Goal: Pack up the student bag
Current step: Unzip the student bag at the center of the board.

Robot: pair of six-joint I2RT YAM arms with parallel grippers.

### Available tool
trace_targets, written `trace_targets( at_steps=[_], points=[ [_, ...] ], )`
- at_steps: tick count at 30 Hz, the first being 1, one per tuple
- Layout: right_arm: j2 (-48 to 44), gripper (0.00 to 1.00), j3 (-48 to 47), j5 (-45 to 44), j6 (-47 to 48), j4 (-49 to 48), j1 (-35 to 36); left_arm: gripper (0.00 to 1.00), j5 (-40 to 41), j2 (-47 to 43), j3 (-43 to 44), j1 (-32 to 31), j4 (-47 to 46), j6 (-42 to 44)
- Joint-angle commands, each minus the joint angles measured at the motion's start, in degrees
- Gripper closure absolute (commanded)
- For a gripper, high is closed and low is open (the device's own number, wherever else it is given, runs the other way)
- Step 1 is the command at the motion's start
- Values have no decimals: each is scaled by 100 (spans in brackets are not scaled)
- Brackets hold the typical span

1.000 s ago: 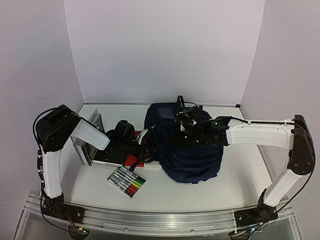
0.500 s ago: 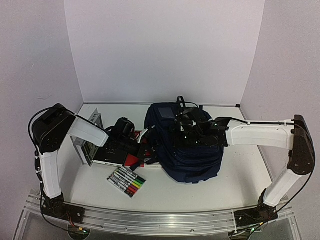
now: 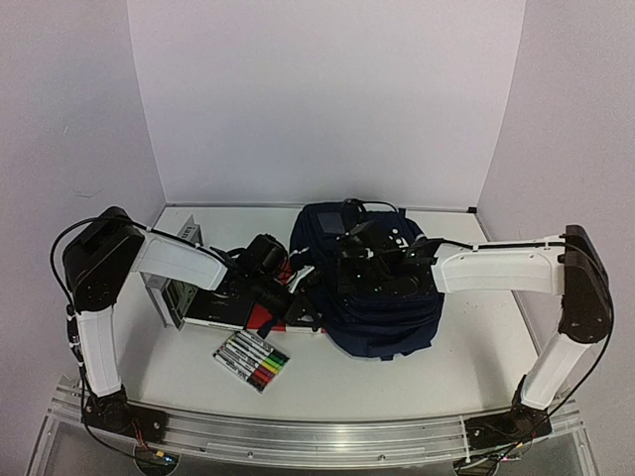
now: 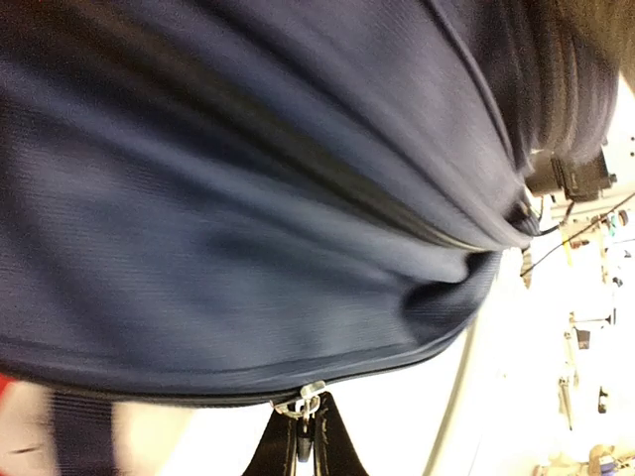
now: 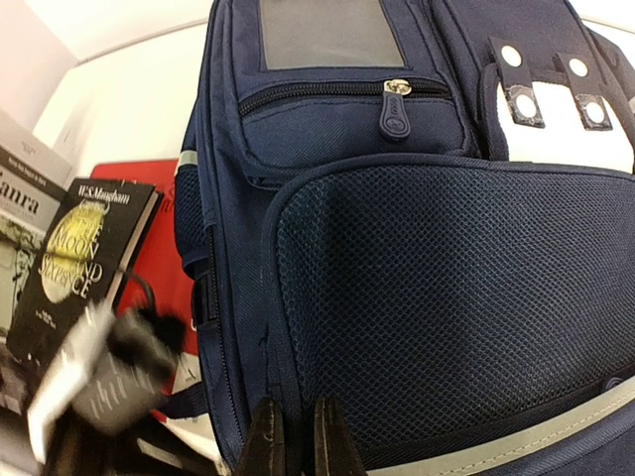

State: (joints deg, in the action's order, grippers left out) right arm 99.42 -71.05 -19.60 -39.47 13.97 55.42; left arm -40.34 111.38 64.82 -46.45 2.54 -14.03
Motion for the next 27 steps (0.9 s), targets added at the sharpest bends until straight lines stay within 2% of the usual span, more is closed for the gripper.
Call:
trace_targets(
  at_steps=[1,5,9,13,15,19,27],
  points=[
    [53,100,-175,-468,-328,-731,-63,100,-81,-380,134,-300,-301,-481],
    [88,100,-81,-370,-366,-990,-66,100,-83,-372,24,-375,-919,-1210],
    [-10,100,41,-275,-303,-1113,-58,97,280,-404,-144,-352,-1114,-1613],
    [-283,100,269,-175,-250,-1113,-62,86,294,-410,-266,-123,-1145,-2016],
    [-502,94,443,-58,-230,-1108,-62,78,247,-473,-388,-9,-1202,-2205],
    [-1006,77,739,274,-186,-915,-57,63,217,-771,-659,270,-1224,-2416],
    [-1450,59,750,561,-711,-178,405,47,250,-1009,-735,736,-1222,-2888]
  ],
)
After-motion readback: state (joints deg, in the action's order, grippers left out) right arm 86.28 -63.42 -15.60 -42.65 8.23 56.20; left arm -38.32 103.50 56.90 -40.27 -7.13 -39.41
